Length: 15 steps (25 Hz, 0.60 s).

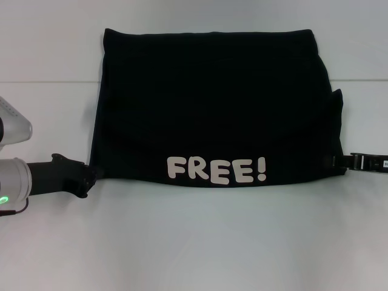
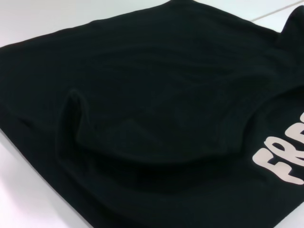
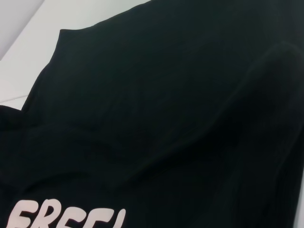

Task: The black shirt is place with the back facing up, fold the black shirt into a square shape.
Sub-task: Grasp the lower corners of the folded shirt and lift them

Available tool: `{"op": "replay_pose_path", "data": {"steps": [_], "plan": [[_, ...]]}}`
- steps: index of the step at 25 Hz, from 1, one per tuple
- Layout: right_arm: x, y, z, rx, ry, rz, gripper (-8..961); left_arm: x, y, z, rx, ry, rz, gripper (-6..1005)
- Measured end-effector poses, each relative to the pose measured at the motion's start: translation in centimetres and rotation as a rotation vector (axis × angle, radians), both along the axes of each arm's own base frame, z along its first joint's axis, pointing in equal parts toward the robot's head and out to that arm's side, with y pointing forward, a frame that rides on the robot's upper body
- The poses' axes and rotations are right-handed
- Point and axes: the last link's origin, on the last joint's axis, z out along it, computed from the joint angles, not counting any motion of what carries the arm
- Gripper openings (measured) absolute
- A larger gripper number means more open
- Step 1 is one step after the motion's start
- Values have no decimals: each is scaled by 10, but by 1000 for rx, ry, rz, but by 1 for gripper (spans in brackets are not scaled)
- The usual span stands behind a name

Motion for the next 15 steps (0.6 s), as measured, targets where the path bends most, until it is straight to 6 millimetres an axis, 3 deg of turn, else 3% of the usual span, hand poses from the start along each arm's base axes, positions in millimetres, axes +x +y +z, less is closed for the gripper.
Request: {"op": "replay_pose_path", "data": {"steps": [4, 14, 15], "plan": [[2, -1, 2, 2, -1, 0, 548, -1, 0, 0, 1, 0, 3, 0], [7, -10, 11, 0, 14, 28, 100, -1, -3, -1, 3, -43, 43, 1], [9, -12, 13, 0, 20, 35, 88, 0, -4, 0, -3, -58, 54, 1]]}}
